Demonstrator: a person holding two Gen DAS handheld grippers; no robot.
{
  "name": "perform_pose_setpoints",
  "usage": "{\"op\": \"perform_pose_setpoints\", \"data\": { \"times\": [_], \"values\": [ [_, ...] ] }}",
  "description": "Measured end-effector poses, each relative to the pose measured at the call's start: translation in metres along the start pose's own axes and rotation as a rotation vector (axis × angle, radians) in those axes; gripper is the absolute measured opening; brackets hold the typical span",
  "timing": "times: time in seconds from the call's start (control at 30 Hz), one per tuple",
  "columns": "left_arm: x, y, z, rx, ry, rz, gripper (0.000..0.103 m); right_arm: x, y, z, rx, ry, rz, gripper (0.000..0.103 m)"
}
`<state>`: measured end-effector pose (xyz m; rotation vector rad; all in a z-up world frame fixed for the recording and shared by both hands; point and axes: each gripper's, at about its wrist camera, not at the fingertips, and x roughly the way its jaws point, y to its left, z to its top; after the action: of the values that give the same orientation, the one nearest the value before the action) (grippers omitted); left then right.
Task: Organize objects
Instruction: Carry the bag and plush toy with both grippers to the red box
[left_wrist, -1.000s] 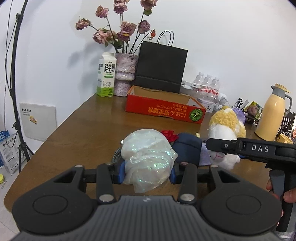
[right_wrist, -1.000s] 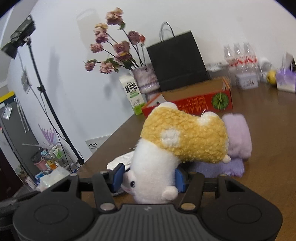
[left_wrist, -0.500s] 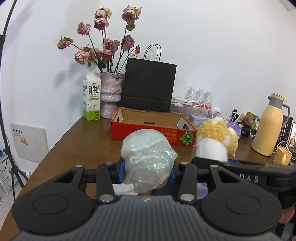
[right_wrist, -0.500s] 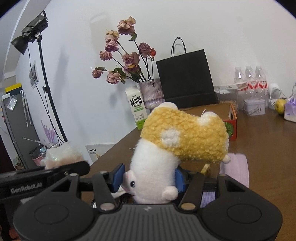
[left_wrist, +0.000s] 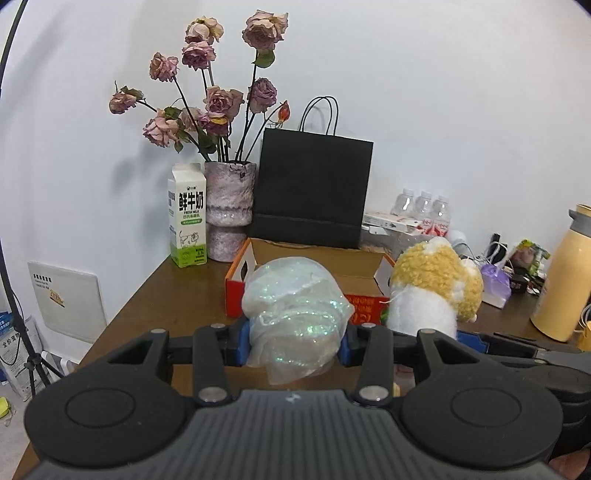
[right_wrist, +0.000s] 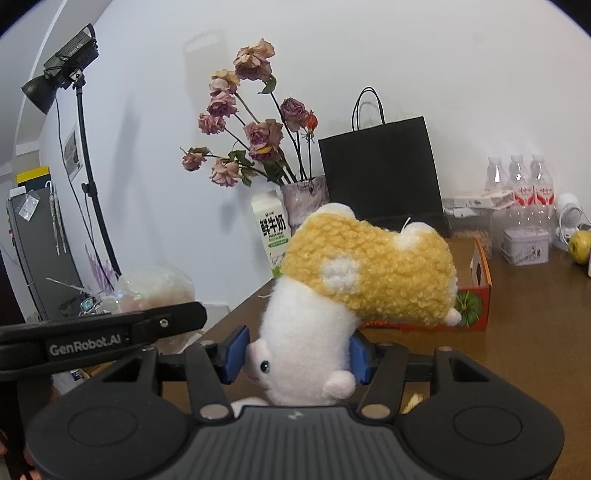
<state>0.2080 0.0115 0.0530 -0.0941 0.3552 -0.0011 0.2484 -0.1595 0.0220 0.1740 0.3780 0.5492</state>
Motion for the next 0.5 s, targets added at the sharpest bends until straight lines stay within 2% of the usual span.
{"op": "perform_pose_setpoints", "data": {
  "times": [0.5],
  "values": [
    [0.083, -0.01, 0.046, 0.009, 0.002, 0.054, 0.043, 0.067, -0.046, 0.047, 0.047, -0.02, -0.02, 0.055]
  ]
}}
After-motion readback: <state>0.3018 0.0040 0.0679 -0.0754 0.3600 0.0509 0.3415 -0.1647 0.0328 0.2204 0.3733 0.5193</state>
